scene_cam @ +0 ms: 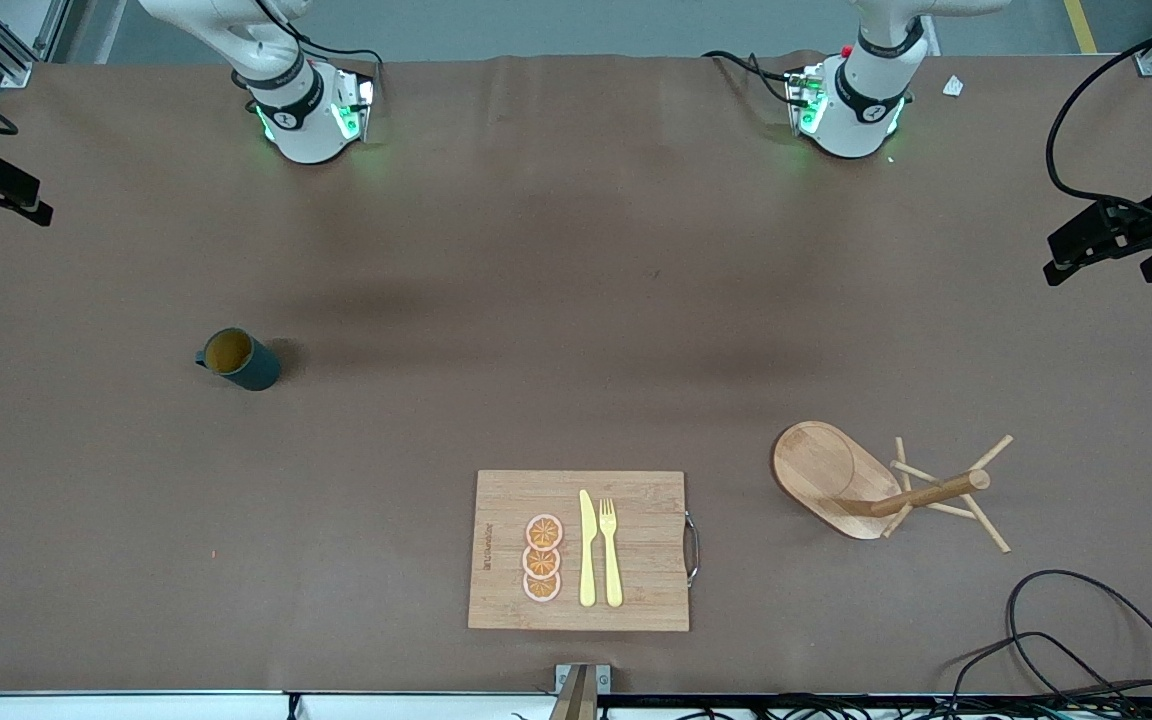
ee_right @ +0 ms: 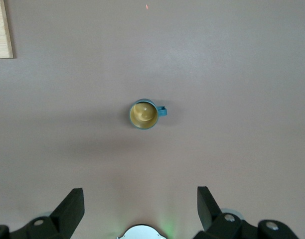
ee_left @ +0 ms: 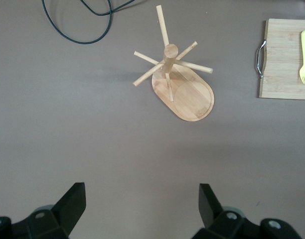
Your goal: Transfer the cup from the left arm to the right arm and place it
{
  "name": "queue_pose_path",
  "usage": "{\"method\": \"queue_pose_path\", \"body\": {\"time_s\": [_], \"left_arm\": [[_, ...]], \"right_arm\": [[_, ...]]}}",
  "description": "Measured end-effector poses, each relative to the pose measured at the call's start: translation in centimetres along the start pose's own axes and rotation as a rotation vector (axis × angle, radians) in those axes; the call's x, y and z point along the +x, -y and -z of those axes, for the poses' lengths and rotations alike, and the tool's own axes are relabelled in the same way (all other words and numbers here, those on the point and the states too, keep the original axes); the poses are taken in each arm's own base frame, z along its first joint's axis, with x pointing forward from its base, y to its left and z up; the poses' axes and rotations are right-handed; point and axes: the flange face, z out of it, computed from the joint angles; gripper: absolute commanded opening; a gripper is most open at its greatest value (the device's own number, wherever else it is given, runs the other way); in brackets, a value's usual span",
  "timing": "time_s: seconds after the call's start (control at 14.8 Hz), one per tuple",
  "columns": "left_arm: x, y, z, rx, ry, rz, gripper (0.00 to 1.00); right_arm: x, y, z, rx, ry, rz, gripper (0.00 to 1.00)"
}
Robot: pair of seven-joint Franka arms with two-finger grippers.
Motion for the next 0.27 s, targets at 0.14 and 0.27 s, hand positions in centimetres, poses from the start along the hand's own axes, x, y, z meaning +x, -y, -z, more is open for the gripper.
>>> {"method": "queue_pose_path", "body": {"time_s": [0.14,0.27], "left_arm": [[0.00,0.01,0.00,0.000,0.000,0.000,1.00],[0.00,0.01,0.00,0.000,0.000,0.000,1.00]], "right_arm": [[-0.01,-0.02,0.49,-0.001,-0.014,0.017,1.00],[-0.07,-0.03,1.04,-0.002,-0.026,0.028,1.00]]}}
